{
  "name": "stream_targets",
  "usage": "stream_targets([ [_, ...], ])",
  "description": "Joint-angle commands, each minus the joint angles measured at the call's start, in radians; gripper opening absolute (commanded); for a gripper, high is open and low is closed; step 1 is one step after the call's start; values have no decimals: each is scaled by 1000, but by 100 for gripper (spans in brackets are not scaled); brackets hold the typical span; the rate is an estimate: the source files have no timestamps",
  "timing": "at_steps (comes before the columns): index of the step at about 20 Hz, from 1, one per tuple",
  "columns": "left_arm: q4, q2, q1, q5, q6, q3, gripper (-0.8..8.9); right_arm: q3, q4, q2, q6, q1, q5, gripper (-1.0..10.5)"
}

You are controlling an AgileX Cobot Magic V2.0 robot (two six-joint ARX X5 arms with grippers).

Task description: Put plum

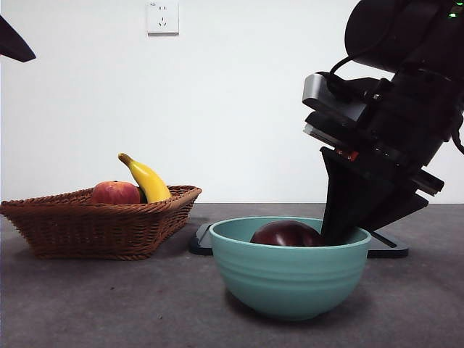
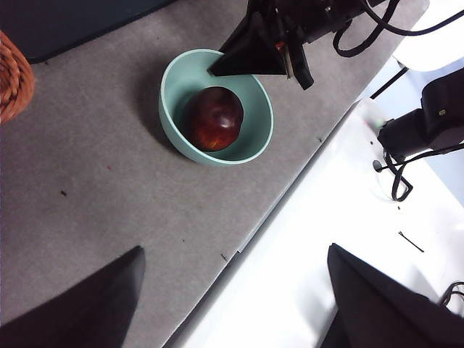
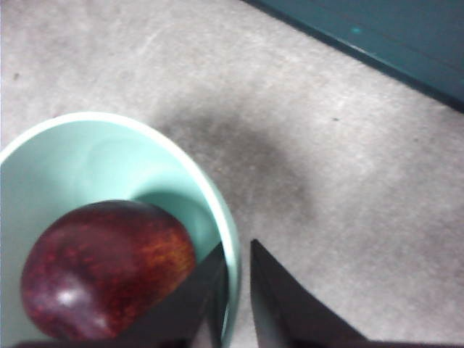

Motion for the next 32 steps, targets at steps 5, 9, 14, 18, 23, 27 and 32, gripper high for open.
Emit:
stream_targets([
  [5,4,6,-4,8,18,12,403,61,-5,-7,40,7,-16,9],
  [9,8,6,-4,7,21,12,403,160,-57,-7,39,-2,15,9],
  [14,11,6,-4,8,21,12,403,274,-61,24,33,-66,44,8],
  [18,10,6,-4,7,21,12,403,389,-78,126,5,-137,44,9],
  [23,10,6,-4,7,20,12,403,543,-82,323,-17,-199,43,9],
  [27,10,6,-4,7,20,12,403,587,-66,415,-20,-224,47,9],
  [32,10,6,-4,7,21,12,403,589,-45,467,-20,-252,47,9],
])
